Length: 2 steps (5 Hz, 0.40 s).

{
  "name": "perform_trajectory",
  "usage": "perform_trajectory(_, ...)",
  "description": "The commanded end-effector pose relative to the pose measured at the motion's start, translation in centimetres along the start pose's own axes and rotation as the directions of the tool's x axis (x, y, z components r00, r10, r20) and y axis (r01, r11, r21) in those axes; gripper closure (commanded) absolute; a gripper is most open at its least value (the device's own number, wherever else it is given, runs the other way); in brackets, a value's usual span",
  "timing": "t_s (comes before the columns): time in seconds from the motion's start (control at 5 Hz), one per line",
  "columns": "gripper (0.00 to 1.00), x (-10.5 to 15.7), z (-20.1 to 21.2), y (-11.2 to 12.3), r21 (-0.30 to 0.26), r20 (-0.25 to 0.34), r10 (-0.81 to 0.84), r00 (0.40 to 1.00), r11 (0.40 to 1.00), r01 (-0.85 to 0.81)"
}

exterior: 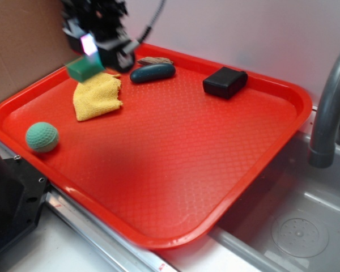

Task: Grab the green block.

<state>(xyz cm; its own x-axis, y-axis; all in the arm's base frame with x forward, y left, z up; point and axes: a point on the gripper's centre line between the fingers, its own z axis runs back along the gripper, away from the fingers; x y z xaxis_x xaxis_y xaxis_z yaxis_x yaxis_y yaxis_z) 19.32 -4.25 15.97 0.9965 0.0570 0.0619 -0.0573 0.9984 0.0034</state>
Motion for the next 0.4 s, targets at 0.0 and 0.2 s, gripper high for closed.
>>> perform_trajectory(0.0,1.00,1.4,10.8,-0.4,-0.005,0.061,0.068,0.996,0.998,-0.068)
perform_trajectory(0.2,1.00,1.8,9.4,-0.8,-0.004,0.041,0.044,0.998,0.999,-0.044)
